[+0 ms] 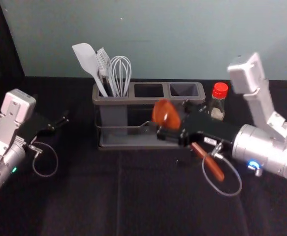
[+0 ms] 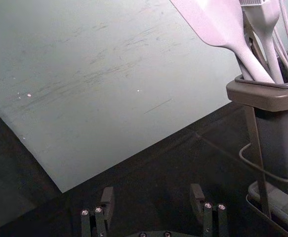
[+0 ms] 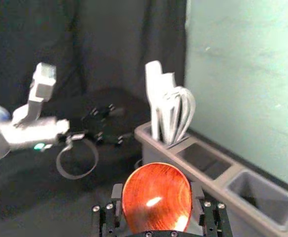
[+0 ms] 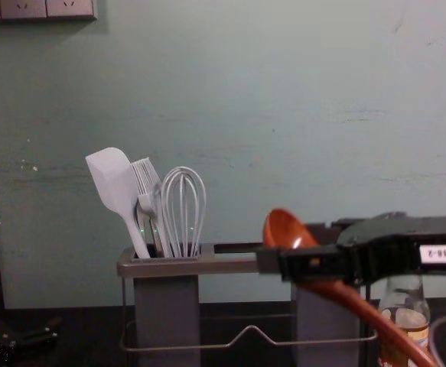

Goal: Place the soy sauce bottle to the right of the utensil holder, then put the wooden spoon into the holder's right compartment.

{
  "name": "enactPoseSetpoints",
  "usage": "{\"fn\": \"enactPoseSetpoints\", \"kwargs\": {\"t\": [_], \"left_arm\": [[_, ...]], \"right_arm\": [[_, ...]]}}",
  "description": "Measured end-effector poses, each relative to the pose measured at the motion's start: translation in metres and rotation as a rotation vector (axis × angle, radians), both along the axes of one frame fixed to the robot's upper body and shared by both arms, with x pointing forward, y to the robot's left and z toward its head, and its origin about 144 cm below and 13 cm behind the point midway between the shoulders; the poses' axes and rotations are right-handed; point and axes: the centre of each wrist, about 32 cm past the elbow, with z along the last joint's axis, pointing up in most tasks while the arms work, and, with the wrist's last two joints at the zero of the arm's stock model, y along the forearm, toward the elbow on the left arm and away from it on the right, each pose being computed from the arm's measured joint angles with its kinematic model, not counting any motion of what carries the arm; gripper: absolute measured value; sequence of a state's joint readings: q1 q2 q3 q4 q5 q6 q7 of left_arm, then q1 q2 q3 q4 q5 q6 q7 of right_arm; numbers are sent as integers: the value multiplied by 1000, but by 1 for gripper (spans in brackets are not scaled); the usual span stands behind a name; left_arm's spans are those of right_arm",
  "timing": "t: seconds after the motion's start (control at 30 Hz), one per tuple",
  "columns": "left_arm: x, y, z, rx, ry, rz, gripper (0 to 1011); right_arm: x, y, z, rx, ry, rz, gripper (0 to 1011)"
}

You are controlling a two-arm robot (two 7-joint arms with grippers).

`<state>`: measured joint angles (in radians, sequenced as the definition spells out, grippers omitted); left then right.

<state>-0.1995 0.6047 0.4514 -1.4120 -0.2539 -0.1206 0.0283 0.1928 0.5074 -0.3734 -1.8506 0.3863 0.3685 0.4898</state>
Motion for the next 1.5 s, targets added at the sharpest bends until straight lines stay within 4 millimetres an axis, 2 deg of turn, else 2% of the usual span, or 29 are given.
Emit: {"fn": "enactPoseSetpoints", "kwargs": {"t": [0.43,0.83,1.07,1.5], "left_arm": [[0,0,0,0,0,0,1005],[0,0,0,0,0,0,1005],[0,0,0,0,0,0,1005],[0,0,0,0,0,0,1005]], "right_arm": [[6,-10,-9,165,-126,-122,838],[7,-19,-28,336,-243,-216,837],[11,-18,-35,399,-293,-229,837],[28,-3,-42,523,-355,-238,838]]}}
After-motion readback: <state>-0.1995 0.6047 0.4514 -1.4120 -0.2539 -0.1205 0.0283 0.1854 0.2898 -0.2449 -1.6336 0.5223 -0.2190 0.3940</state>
